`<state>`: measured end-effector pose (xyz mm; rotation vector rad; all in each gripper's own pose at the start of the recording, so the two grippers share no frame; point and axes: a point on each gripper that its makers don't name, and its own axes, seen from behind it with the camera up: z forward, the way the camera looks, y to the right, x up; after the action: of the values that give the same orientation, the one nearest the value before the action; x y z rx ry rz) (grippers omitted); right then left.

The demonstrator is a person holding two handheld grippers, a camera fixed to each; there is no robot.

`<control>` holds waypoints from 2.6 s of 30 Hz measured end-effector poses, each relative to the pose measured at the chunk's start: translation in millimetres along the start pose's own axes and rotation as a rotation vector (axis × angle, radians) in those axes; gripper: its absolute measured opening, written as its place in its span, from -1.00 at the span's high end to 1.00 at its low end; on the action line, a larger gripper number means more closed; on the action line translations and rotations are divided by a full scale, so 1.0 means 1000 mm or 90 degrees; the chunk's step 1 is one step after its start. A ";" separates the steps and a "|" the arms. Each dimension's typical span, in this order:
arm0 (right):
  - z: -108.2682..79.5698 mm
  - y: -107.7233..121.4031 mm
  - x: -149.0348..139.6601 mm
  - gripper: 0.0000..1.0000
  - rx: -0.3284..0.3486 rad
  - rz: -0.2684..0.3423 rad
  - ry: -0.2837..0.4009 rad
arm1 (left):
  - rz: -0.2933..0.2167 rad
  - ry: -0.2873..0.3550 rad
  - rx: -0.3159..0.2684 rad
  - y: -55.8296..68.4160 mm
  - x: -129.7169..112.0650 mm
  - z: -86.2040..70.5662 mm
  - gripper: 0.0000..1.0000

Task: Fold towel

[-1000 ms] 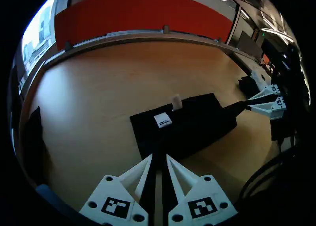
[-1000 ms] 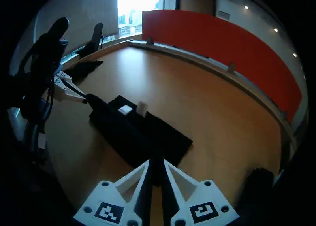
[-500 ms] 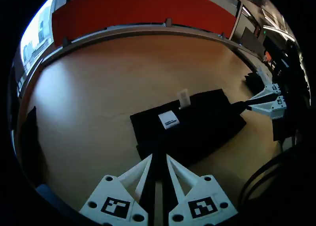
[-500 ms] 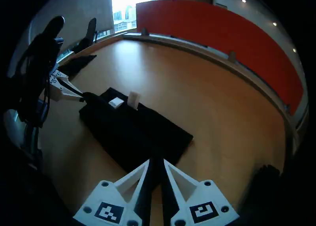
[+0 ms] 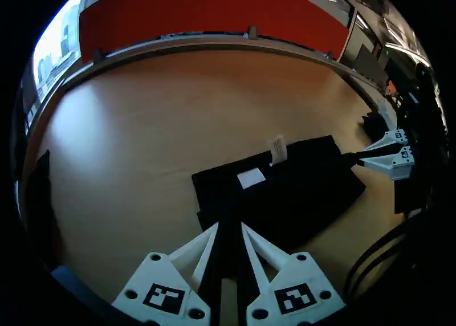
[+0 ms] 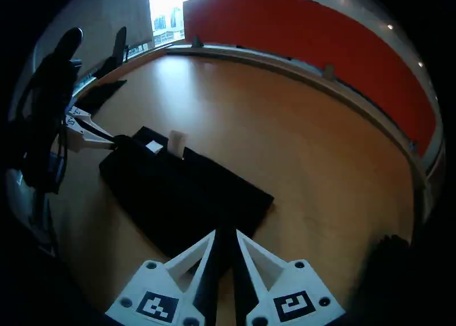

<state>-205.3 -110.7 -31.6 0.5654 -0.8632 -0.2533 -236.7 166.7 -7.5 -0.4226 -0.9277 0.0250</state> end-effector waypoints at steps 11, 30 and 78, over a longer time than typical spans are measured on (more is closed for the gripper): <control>0.010 0.008 0.000 0.67 -0.013 0.021 -0.001 | -0.006 0.016 -0.001 -0.008 0.007 0.005 0.40; 0.021 0.026 -0.001 -0.47 -0.051 0.026 -0.002 | 0.019 0.015 0.025 -0.019 0.015 0.015 0.19; -0.005 0.047 0.030 -0.89 -0.094 0.037 0.057 | -0.018 0.065 0.059 -0.040 0.038 -0.021 -0.88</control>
<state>-183.2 -82.9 11.4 0.4100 -0.7664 -0.2358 -203.6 130.9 25.5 -0.3209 -0.8286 0.0201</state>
